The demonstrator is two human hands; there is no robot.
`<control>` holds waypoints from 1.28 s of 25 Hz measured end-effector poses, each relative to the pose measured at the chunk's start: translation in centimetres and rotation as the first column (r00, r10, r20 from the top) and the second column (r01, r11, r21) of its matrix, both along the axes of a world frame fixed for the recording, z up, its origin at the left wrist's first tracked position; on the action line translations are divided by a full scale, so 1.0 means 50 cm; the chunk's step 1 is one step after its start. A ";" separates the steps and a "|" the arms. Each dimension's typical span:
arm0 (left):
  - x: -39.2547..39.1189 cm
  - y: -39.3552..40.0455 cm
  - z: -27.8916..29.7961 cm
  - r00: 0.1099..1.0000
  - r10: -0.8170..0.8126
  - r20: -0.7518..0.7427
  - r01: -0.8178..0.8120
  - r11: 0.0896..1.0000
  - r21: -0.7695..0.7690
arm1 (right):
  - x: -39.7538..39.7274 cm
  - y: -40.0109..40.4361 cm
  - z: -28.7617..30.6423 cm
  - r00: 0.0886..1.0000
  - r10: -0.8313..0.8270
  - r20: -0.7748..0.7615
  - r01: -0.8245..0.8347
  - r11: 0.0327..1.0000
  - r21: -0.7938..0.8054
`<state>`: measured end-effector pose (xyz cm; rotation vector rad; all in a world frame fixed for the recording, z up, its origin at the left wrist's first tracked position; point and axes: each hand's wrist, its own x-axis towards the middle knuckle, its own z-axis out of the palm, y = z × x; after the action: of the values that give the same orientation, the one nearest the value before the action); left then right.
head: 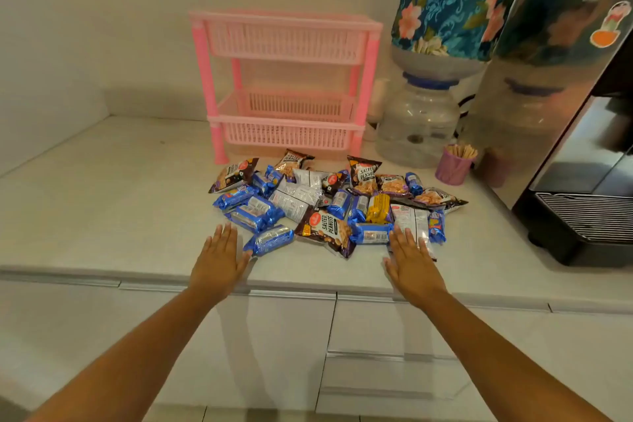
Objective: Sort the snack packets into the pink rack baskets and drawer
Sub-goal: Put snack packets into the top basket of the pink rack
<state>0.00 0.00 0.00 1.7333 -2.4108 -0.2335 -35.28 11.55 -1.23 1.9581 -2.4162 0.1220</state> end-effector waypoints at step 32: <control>-0.165 -0.260 0.115 0.802 -0.555 -0.222 0.506 0.828 -0.243 | -0.024 -0.098 -0.002 0.809 -0.485 0.333 0.574 0.774 -0.266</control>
<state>-8.27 -13.00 5.73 0.8396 -2.5449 -0.3047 -36.46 6.65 -1.32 1.1007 -2.7477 0.7644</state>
